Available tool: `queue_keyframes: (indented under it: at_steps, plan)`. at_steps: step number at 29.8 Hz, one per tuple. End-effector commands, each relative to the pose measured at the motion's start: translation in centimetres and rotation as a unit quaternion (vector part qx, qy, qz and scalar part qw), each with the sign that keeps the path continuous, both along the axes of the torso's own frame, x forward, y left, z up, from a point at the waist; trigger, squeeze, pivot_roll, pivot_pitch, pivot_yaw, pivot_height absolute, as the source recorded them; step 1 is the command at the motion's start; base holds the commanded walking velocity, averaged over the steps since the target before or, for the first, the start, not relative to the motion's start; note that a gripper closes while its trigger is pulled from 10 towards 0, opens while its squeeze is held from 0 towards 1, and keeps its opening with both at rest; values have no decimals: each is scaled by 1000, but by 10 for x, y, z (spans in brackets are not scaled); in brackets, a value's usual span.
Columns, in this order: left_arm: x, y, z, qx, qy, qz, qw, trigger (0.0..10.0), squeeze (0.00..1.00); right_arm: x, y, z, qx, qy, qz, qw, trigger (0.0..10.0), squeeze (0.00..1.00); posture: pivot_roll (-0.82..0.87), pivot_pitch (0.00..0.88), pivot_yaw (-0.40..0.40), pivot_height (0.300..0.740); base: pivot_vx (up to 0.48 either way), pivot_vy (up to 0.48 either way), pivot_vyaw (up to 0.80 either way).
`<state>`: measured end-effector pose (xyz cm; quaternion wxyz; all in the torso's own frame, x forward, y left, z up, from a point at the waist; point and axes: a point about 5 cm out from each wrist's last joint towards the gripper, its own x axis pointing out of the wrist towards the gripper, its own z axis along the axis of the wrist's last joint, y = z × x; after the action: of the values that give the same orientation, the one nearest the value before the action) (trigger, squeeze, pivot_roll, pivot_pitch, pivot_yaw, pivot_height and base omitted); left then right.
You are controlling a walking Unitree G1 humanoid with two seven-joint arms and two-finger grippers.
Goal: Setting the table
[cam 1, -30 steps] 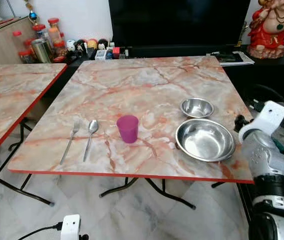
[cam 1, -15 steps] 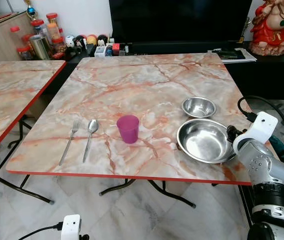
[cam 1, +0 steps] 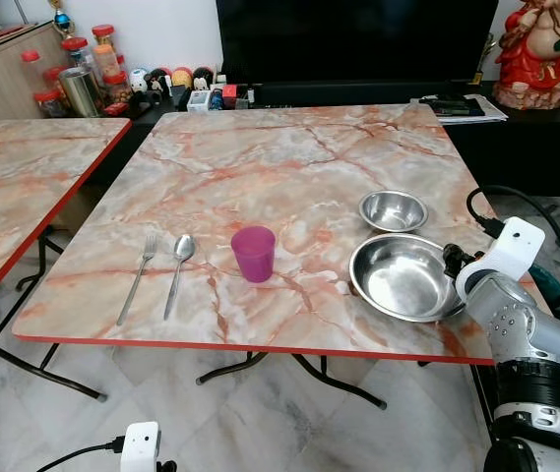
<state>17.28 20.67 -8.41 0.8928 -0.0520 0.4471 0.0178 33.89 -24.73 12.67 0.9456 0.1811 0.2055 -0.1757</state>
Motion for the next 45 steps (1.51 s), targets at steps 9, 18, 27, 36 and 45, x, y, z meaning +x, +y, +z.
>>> queue_keyframes:
  at_steps: [9, 18, 27, 36, 45]
  plan:
    - [-2, 5, 0, 4, 10, -1, 1000, 10000, 0, -3, 2, -5, 8, 5, -1, 1000, 10000, 0, -41, 0, 55, 728, 0, 0, 0]
    - [-2, 6, 0, 6, 10, -2, 1000, 10000, 0, -2, 7, -9, 22, 6, 8, 1000, 10000, 0, -38, 0, 58, 728, 0, 0, 0]
    - [-2, 6, 0, 7, 10, -4, 1000, 10000, 0, -1, 22, -22, 53, 12, 29, 998, 10000, 0, -29, 0, 66, 728, 0, 0, 0]
    - [-2, 7, 0, 8, 11, -5, 1000, 10000, 0, 0, 25, -24, 56, 11, 30, 998, 10000, 0, -27, 0, 73, 728, 0, 0, 0]
    - [-2, 7, 0, 10, 11, -6, 1000, 10000, 0, 0, 28, -26, 59, 12, 31, 998, 10000, 0, -27, 0, 73, 728, 0, 0, 0]
